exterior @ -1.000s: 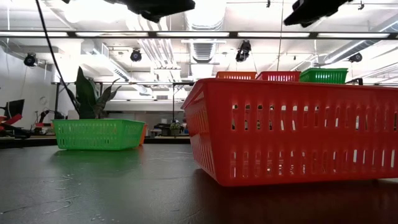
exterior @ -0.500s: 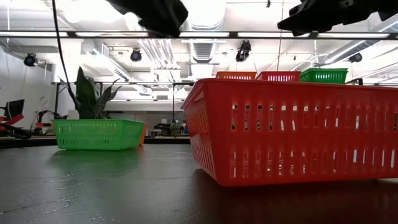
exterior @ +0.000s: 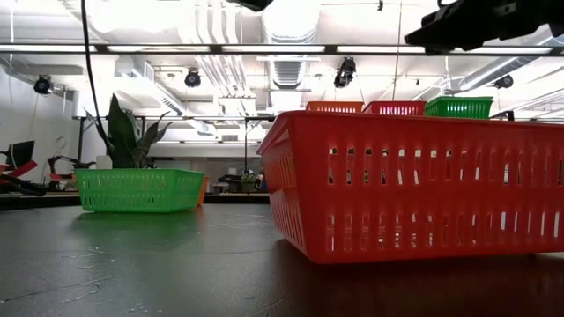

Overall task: Stack baskets on shelf by color
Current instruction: Stack the left red bin on the other red bin on the shelf

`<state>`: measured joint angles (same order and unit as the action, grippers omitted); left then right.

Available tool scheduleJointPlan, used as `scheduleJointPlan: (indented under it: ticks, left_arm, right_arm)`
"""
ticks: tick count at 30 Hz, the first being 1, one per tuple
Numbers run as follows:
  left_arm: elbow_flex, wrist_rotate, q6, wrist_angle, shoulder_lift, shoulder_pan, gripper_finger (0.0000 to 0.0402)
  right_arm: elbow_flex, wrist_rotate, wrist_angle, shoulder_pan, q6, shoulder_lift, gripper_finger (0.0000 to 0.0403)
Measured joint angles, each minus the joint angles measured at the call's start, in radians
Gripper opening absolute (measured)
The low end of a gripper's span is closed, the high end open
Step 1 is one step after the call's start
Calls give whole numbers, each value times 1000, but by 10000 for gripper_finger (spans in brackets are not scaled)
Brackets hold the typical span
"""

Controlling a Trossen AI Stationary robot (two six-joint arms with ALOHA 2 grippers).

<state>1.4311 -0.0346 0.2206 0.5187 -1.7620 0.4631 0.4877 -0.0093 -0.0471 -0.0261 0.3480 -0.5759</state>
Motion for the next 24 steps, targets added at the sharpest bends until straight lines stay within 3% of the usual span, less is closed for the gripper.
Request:
scheduleJointPlan:
  ticks: [13,24]
  left_arm:
    - [46,-9,152,-39,-102,-24,130]
    - [34,-42,188,-40,-182,-67,130]
  right_arm:
    - [0,-26,0,0,1,19,9]
    - [0,-26,-7,0,3,26,9]
